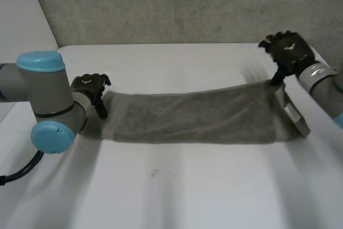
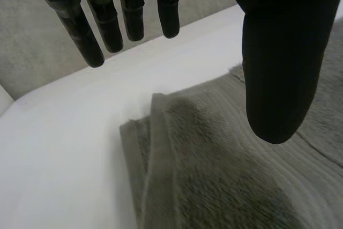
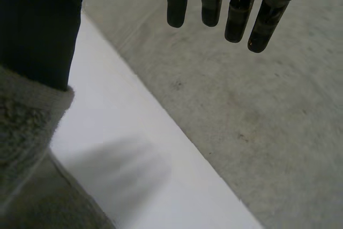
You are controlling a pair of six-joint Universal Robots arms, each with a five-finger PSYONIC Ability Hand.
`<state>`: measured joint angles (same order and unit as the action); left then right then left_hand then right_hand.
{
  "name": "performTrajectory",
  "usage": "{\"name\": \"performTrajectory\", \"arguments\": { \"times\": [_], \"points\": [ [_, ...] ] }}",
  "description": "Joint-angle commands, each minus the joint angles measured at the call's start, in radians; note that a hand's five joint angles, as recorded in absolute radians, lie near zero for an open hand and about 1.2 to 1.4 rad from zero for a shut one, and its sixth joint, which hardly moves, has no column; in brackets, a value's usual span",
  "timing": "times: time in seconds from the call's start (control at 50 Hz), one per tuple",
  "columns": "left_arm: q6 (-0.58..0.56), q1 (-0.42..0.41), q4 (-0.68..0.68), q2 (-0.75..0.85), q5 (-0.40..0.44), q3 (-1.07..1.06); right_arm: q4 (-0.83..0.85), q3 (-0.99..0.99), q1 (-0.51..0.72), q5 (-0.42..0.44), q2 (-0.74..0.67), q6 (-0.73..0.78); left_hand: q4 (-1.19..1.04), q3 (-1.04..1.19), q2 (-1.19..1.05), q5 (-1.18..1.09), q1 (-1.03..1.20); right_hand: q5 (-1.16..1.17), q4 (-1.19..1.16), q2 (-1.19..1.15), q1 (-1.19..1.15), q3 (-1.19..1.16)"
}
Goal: Fold the towel.
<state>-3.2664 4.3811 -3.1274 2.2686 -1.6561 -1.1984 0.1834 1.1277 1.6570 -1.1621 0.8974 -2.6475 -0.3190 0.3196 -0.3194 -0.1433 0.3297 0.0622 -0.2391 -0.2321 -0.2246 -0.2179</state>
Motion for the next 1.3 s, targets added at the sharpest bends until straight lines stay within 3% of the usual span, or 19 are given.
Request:
{"name": "performTrajectory", "arguments": {
  "times": [0.02,0.08,0.1,0.12,0.14,0.16,0.24,0.26,0.28,0.3,0.36,0.44,0.54,0.74,0.98,1.18,1.3],
  "points": [
    [0.002,0.005,-0.006,-0.052,0.002,-0.085,-0.154,0.009,-0.057,0.033,0.097,-0.184,0.014,-0.015,0.015,0.013,-0.025,-0.062,0.065,0.058,0.05,0.043],
    [0.002,0.012,-0.02,-0.055,0.002,-0.107,-0.183,0.0,-0.071,0.058,0.095,-0.187,0.017,-0.018,0.018,0.016,-0.028,-0.062,0.065,0.058,0.05,0.043],
    [0.002,0.014,-0.029,-0.055,0.002,-0.115,-0.183,-0.005,-0.074,0.061,0.087,-0.18,0.017,-0.018,0.018,0.016,-0.028,0.081,-0.079,-0.086,-0.093,-0.1],
    [0.002,0.014,-0.03,-0.055,0.002,-0.115,-0.183,-0.005,-0.074,0.061,0.087,-0.18,0.017,-0.018,0.018,0.016,-0.028,0.083,-0.081,-0.088,-0.095,-0.102],
    [0.002,0.015,-0.037,-0.054,0.002,-0.121,-0.176,-0.006,-0.077,0.077,0.071,-0.174,0.017,-0.018,0.018,0.016,-0.028,0.487,-0.485,-0.492,-0.499,-0.506],
    [0.002,0.015,-0.037,-0.054,0.002,-0.121,-0.164,-0.014,-0.08,0.082,0.046,-0.161,0.017,-0.018,0.018,0.016,-0.028,0.622,-0.62,-0.627,-0.634,-0.641],
    [0.002,0.017,-0.042,-0.055,0.002,-0.142,-0.131,-0.049,-0.089,0.072,-0.007,-0.096,0.032,-0.033,0.032,0.031,-0.043,0.542,-0.539,-0.546,-0.554,-0.561],
    [0.002,0.017,-0.045,-0.055,0.002,-0.147,-0.115,-0.06,-0.095,0.062,-0.034,-0.032,0.038,-0.038,0.038,0.037,-0.049,0.355,-0.353,-0.36,-0.367,-0.374],
    [0.002,0.017,-0.045,-0.055,0.002,-0.147,-0.114,-0.06,-0.095,0.062,-0.034,-0.031,0.038,-0.039,0.038,0.037,-0.049,0.353,-0.351,-0.358,-0.365,-0.372],
    [0.002,0.018,-0.049,-0.055,0.004,-0.151,-0.101,-0.063,-0.1,0.055,-0.055,0.031,0.038,-0.039,0.038,0.037,-0.049,0.124,-0.121,-0.128,-0.136,-0.142],
    [0.002,0.021,-0.054,-0.055,0.002,-0.161,-0.079,-0.059,-0.117,0.038,-0.064,0.13,0.041,-0.041,0.041,0.04,-0.052,0.08,-0.078,-0.085,-0.092,-0.099],
    [0.002,0.026,-0.056,-0.058,0.002,-0.168,-0.091,-0.045,-0.118,0.024,-0.058,0.118,0.053,-0.053,0.053,0.051,-0.063,0.063,-0.06,-0.067,-0.075,-0.081],
    [0.002,0.026,-0.057,-0.07,0.002,-0.174,-0.183,0.087,-0.118,0.039,0.096,-0.046,0.067,-0.068,0.068,0.066,-0.078,0.13,-0.128,-0.135,-0.142,-0.149],
    [0.004,0.026,-0.091,-0.1,0.004,-0.214,-0.24,0.344,-0.111,0.029,0.245,-0.092,0.07,-0.071,0.071,0.069,-0.081,0.285,-0.283,-0.29,-0.298,-0.304],
    [0.067,0.026,-0.108,-0.118,0.007,-0.227,-0.194,0.529,-0.121,0.016,0.252,-0.081,0.067,-0.068,0.068,0.066,-0.078,0.324,-0.322,-0.328,-0.336,-0.343],
    [0.071,0.028,-0.108,-0.116,0.009,-0.227,0.068,0.621,-0.123,0.001,0.21,-0.042,0.07,-0.071,0.071,0.069,-0.081,0.547,-0.544,-0.551,-0.559,-0.565],
    [0.071,0.028,-0.109,-0.116,0.009,-0.227,0.1,0.619,-0.125,0.001,0.183,0.007,0.073,-0.074,0.074,0.072,-0.084,0.65,-0.647,-0.654,-0.662,-0.669]
  ]
}}
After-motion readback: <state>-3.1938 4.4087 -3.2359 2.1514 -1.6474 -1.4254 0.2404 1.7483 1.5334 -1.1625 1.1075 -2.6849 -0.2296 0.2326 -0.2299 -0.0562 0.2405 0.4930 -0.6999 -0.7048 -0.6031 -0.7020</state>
